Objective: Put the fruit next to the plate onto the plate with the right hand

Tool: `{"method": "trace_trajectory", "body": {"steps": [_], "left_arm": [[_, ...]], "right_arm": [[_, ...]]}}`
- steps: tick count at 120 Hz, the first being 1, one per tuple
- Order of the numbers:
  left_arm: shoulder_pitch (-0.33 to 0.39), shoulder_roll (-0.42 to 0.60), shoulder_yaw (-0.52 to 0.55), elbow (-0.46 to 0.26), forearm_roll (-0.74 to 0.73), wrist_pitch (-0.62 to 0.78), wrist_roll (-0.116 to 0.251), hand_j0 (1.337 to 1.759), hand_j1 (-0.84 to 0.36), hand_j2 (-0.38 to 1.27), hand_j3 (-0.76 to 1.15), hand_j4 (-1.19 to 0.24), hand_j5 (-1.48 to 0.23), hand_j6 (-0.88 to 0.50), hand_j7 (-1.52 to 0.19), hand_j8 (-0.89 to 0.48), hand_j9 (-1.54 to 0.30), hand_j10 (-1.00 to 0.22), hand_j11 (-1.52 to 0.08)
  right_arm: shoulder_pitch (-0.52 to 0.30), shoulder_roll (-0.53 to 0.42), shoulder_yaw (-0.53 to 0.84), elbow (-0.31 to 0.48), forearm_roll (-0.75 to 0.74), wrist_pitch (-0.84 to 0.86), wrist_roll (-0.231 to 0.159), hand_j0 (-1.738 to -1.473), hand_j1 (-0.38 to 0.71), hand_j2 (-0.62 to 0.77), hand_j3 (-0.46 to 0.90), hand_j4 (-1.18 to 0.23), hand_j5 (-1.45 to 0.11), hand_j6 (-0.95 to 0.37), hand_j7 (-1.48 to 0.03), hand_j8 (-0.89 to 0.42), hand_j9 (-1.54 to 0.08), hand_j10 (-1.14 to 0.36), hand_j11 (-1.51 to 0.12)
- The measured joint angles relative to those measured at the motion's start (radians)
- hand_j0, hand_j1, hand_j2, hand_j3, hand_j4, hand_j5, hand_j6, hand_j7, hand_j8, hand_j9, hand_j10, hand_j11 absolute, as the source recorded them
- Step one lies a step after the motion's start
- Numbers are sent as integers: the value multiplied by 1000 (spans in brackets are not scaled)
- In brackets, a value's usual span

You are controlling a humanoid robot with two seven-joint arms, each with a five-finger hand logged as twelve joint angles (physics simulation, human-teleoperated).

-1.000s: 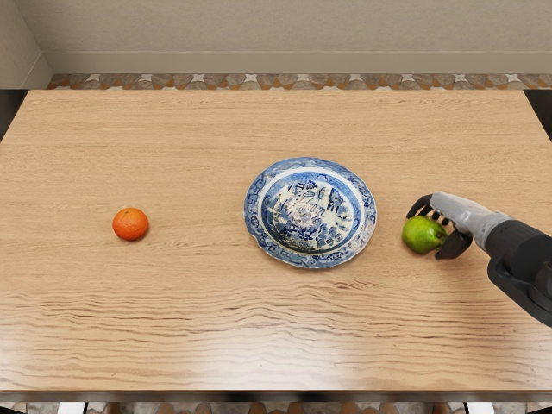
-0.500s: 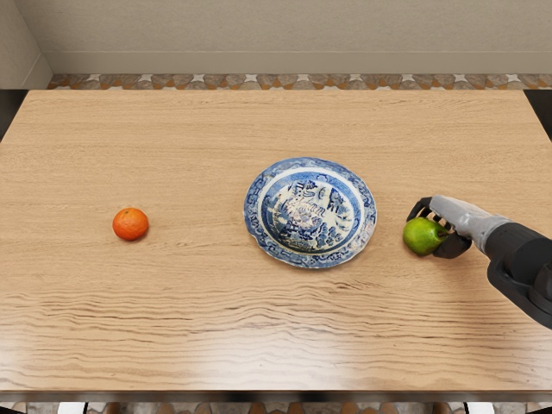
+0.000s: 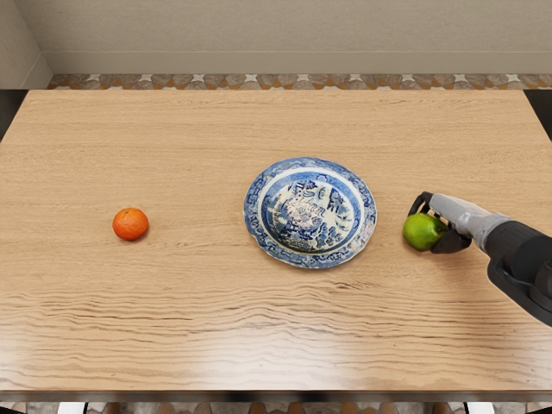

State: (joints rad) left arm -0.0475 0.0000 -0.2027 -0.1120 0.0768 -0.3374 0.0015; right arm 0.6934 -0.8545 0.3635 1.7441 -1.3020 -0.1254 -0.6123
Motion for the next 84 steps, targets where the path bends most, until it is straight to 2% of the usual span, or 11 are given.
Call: {"method": "trace_trajectory", "body": {"steps": [50, 64, 76, 84], "left_arm": [[-2, 0, 0, -1, 0, 0, 0, 1658, 325, 4, 0, -21, -27, -21, -27, -21, -27, -21, -26], [-2, 0, 1, -1, 0, 0, 0, 1658, 325, 4, 0, -21, -27, -21, -27, -21, -27, -21, -26], [0, 0, 1, 0, 0, 0, 0, 1658, 325, 4, 0, -21, -27, -21, -27, -21, -27, -21, -27], [0, 0, 2, 0, 1, 0, 0, 1658, 325, 4, 0, -21, -27, -21, -27, -21, -27, -21, -27]], "right_arm": [[17, 10, 153, 2, 83, 138, 0, -1638, 381, 108, 2, -58, -1142, -54, -992, -151, -1120, -676, -1148], [62, 40, 173, 2, 145, 169, 0, -1638, 369, 94, 3, -68, -1160, -55, -1004, -152, -1135, -685, -1165], [115, 64, 179, 3, 200, 192, 0, -1637, 454, 243, 4, -5, -1229, 4, -1043, -99, -1207, -697, -1247], [153, 80, 180, 2, 239, 203, 0, -1637, 447, 200, 4, 20, -1259, 21, -1069, -87, -1246, -708, -1294]]}}
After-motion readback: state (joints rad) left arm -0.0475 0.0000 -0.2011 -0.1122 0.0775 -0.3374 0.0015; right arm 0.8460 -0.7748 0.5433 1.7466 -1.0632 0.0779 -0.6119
